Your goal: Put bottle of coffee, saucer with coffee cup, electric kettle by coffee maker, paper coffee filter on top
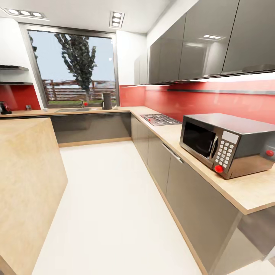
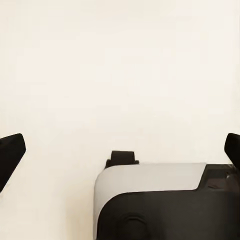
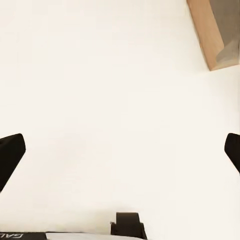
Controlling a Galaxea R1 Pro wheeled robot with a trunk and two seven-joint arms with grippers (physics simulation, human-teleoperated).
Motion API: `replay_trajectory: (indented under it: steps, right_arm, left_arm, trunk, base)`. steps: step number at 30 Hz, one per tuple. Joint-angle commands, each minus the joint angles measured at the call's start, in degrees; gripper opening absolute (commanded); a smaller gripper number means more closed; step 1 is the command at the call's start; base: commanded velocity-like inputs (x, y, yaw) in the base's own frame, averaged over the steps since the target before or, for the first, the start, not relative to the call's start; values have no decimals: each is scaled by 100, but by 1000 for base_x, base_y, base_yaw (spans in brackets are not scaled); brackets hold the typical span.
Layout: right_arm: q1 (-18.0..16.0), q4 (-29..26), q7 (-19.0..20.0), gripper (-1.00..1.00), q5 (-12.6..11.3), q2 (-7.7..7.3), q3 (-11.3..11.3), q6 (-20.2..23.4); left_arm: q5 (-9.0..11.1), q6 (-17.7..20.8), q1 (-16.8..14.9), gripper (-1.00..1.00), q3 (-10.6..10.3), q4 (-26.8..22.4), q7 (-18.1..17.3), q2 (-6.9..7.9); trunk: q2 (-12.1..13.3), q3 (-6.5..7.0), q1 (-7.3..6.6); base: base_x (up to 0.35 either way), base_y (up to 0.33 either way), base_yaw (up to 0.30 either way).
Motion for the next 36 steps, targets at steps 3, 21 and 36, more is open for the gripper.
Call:
replay_trajectory:
  steps: [3, 21, 36]
  right_arm:
    - [-10, -194, -1, 100, 2, 1, 6, -18]
    - [-10, -413, -1, 100, 0, 6, 19, -18]
    - [-9, -402, 2, 100, 11, 6, 33, -17]
  left_arm:
    - [2, -8, 3, 100, 4, -299, -1, 10]
    - [-10, -7, 2, 100, 17, -675, -3, 22]
    - [-10, -8, 3, 100, 0, -673, -2, 22]
  trunk:
    - [-3, -5, 0]
    - [-3, -5, 0]
    - [-3, -5, 0]
  base:
    - [0, 0, 0]
    - [0, 0, 63]
    - [127, -20, 165]
